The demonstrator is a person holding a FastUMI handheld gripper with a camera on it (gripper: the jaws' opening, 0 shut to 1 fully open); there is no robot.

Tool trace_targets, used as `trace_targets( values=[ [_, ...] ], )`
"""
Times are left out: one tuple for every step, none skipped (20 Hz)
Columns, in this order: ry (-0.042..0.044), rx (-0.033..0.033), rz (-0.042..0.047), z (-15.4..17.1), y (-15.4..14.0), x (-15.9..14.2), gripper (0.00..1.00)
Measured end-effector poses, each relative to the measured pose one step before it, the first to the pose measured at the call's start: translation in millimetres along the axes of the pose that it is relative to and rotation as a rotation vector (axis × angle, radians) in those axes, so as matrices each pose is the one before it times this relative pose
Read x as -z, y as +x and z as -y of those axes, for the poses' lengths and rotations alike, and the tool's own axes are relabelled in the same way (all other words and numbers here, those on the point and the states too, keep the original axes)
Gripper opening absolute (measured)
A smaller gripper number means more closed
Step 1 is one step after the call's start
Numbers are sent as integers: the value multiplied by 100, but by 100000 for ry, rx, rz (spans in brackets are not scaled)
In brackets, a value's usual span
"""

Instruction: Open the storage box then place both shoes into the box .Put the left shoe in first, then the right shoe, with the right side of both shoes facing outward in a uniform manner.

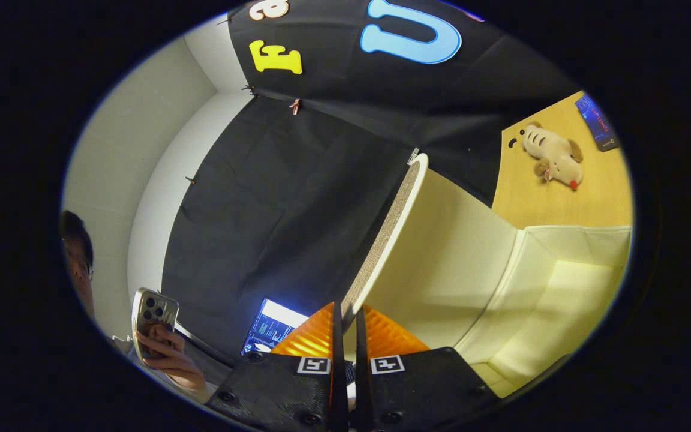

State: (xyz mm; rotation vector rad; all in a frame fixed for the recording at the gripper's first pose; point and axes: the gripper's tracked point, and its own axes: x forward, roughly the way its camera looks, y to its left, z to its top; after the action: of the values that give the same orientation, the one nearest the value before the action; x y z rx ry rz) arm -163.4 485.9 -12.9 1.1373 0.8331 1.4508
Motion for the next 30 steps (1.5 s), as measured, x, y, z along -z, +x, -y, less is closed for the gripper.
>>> trace_targets(
  values=[
    [395, 1475, -1130, 77, 750, 114, 10],
    [-1451, 1684, -1034, 216, 968, 527, 13],
    [-1991, 1167, -1217, 105, 138, 165, 19],
    [-2102, 986, -641, 154, 396, 230, 22],
    [-1553, 710, -84, 151, 407, -165, 43],
    [-1025, 462, 342, -16, 63, 75, 53],
    [-866, 939, 366, 141, -144, 29, 68],
    [-620, 1694, 485, 481, -284, 17, 76],
    [-460, 2079, 524, 623, -472, -54, 91],
    [-238, 1831, 990, 489, -537, -241, 93],
    [-526, 2414, 1807, 560, -712, -436, 93],
    [-942, 2899, 2399, 765, -871, -547, 93],
    [-1489, 2886, 1925, 846, -958, -414, 97],
    [-1535, 3081, 1656, 724, -1184, -354, 97],
    [-1439, 3825, 925, 1031, -1214, -232, 97],
    [-1165, 4459, 512, 1478, -1287, -230, 97],
    [-1493, 5234, 53, 1635, -1364, -151, 97],
    [-1419, 5263, -16, 1707, -1402, -77, 97],
    [-1148, 5170, 264, 1956, -1261, -72, 97],
    [-573, 4499, -62, 1762, -1164, 4, 97],
    [-4, 5090, 181, 1897, -1212, 32, 97],
    [281, 4955, 467, 2027, -950, 0, 97],
    [867, 4425, 1010, 2012, -1030, -120, 97],
    [1228, 4206, 942, 2088, -1383, 254, 97],
    [1602, 4900, 416, 2288, -921, 120, 97],
    [1449, 5427, 269, 2600, -655, 352, 97],
    [1245, 6102, 26, 2648, -630, 539, 97],
    [332, 6105, -1123, 2701, -501, 552, 97],
    [-505, 6353, -1519, 2847, -477, 591, 97],
    [-616, 5578, -1602, 2361, 225, 565, 97]
  ],
)
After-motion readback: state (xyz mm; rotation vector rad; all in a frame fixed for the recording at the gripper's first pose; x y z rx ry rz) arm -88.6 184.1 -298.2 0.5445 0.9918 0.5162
